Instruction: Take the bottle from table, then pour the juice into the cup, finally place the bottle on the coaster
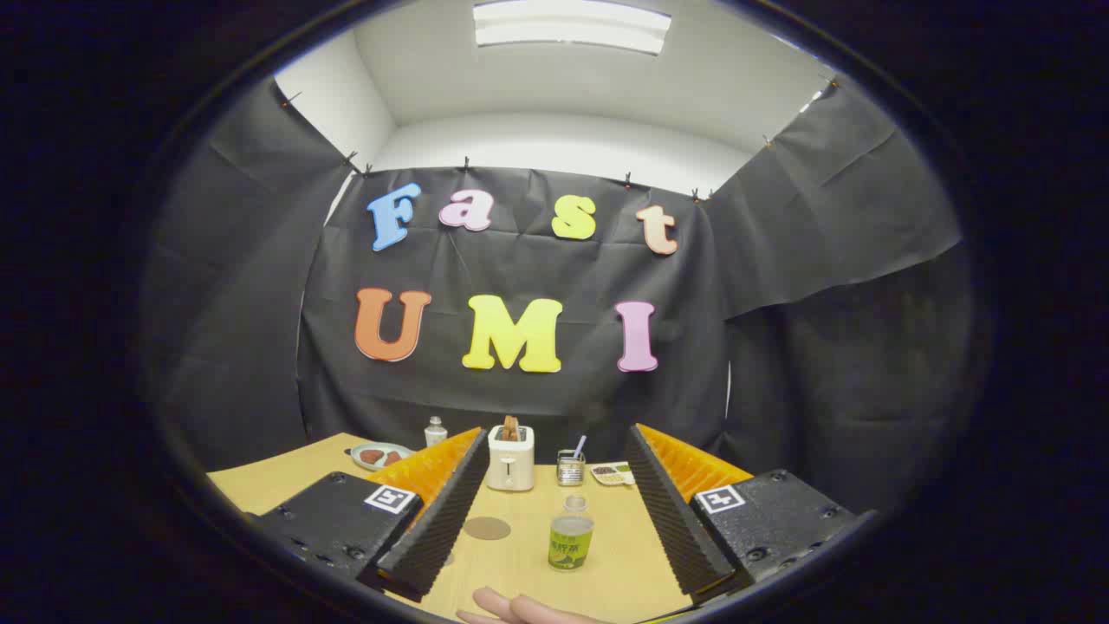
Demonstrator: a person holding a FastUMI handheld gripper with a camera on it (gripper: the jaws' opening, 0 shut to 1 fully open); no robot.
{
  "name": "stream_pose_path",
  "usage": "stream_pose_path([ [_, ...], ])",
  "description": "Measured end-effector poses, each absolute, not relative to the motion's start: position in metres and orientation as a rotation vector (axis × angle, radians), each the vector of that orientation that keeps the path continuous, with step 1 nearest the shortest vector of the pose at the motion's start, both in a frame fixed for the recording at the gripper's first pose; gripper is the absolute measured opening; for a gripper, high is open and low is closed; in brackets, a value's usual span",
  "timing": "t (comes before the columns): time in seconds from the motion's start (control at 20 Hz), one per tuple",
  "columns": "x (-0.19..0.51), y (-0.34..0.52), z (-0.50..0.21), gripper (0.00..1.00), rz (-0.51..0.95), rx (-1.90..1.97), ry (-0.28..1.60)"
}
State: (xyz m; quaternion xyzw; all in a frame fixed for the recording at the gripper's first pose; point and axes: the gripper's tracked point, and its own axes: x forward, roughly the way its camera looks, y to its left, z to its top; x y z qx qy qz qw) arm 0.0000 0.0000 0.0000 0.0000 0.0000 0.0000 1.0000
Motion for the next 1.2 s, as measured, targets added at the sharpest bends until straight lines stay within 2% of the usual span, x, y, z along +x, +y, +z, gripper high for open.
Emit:
stream_pose_path([
  [1.2,0.026,-0.022,-0.055,1.00,-0.050,0.012,0.117],
])
